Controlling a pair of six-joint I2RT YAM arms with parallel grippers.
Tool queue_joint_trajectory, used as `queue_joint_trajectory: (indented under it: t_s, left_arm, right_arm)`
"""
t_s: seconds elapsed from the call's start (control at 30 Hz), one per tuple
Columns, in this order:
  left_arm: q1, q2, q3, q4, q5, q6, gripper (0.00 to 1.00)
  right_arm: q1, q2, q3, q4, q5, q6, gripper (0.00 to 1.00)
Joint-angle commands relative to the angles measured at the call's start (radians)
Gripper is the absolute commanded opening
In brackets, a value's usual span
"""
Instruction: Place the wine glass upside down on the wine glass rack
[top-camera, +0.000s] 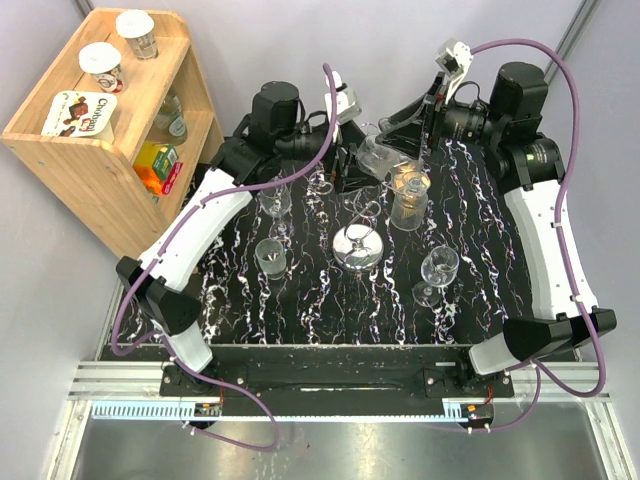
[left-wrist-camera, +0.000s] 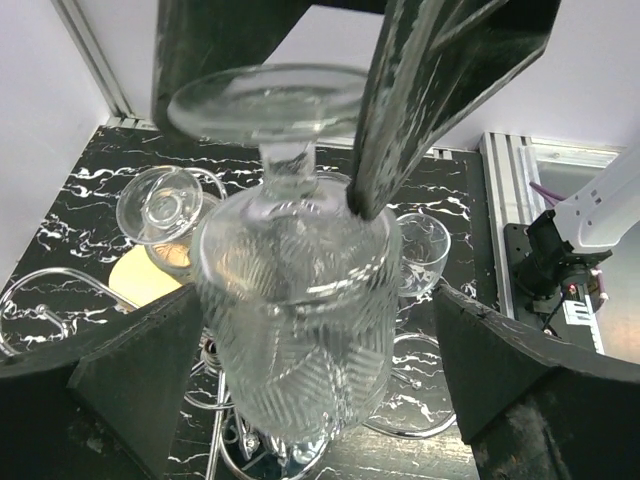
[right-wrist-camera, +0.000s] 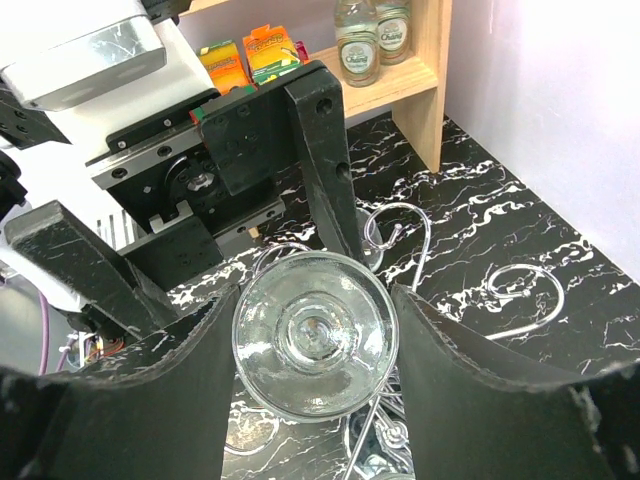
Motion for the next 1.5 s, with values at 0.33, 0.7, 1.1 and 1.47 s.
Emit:
queue_joint_trajectory:
  t_s: [0.33,0.7,1.1,1.47]
  left_arm:
    - [-0.021,-0.020,0.017,0.030,-0.009,-0.005,0.99]
    - [-0.021,-0.031,0.005,0.047,0.003,-0.017,0.90]
    - [-0.023,-0.009,0.036,0.047,0.041,-0.041,0.40]
    - [-0.024,-0.047,-0.010,0.120,0.022,-0.110,0.00]
  right_arm:
    - [0.040,-0.057,0.044,0.056,0.026,0.000,0.00]
    - [0.040,-0.060,0.071,0.079,0.015,0.034,0.00]
    - [0.042,-0.076,0.032,0.111,0.002,0.051,0.00]
    - [0.043,-0.114,0.008,0.059,0.044,0.003,0.47]
